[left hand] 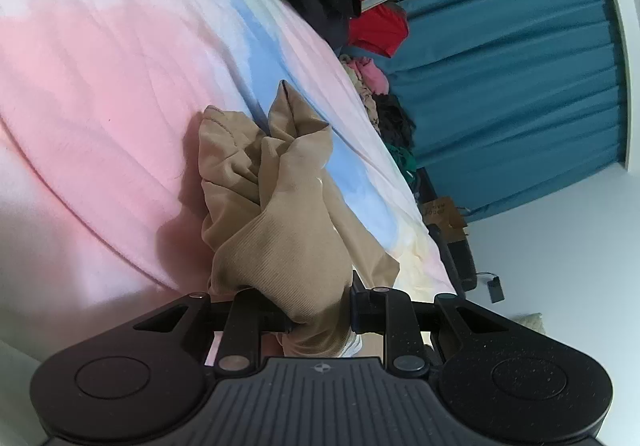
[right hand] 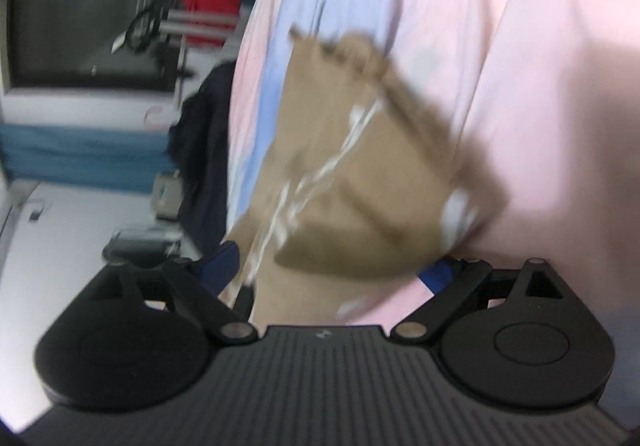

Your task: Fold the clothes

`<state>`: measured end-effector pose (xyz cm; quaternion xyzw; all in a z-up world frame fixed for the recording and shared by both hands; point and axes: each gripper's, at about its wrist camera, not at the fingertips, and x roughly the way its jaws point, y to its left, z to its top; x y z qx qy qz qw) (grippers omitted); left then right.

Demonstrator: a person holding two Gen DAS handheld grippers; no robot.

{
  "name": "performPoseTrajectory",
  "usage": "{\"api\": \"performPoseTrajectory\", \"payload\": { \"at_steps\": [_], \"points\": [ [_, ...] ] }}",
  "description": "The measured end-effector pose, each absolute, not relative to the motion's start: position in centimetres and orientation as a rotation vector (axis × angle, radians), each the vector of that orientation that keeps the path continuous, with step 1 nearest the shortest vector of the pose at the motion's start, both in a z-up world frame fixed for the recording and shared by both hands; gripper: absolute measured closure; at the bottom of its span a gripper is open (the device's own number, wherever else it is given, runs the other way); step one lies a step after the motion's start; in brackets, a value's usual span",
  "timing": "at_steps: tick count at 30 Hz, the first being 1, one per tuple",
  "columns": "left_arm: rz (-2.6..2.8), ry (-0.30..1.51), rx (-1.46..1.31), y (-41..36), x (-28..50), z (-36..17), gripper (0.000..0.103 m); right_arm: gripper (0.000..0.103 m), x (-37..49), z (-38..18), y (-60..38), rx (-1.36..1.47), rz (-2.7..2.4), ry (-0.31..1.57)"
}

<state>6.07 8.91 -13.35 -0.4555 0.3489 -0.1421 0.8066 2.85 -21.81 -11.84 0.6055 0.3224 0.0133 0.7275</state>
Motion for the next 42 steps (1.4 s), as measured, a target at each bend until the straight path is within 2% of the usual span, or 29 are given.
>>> {"api": "performPoseTrajectory", "payload": {
  "at_steps": [7, 9, 11, 17, 22, 26, 32, 38, 42],
  "points": [
    [-0.285, 0.757, -1.007, 9.1, 6.1, -13.4, 0.078, 0.051, 3.1, -12.2, -21.4, 1.292, -0.033, 0.705],
    [-0.279, 0.755, -1.018, 9.0, 5.9, -12.7, 0.078, 0.068, 2.7, -11.5, -21.6, 1.266, -0.032, 0.689],
    [-0.282, 0.743, -1.027, 9.0, 5.3, -11.5, 0.079, 0.073, 2.1, -10.3, -21.8, 1.246, -0.026, 0.661],
    [-0.327, 0.785, -1.083, 8.7, 4.3, -6.3, 0.079, 0.075, -0.1, -5.5, -23.3, 1.237, -0.007, 0.624],
    [-0.400, 0.889, -1.028, 5.7, 5.7, -1.2, 0.079, 0.076, -2.2, -1.3, -26.0, 1.209, 0.002, 0.554],
    [-0.458, 0.962, -0.959, 0.8, 10.0, 1.1, 0.079, 0.076, -1.1, 0.6, -31.0, 1.246, -0.045, 0.515],
    [-0.528, 1.035, -0.897, -10.1, 19.9, 2.5, 0.079, 0.077, 5.8, 3.3, -40.3, 1.193, -0.203, 0.455],
    [-0.688, 0.836, -0.771, -21.0, 27.5, 4.9, 0.079, 0.077, 11.5, 7.0, -48.5, 1.046, -0.301, 0.237],
    [-0.679, 0.777, -0.688, -25.2, 28.9, 0.7, 0.078, 0.077, 13.9, 3.9, -50.8, 0.925, -0.362, 0.237]
  ]
}}
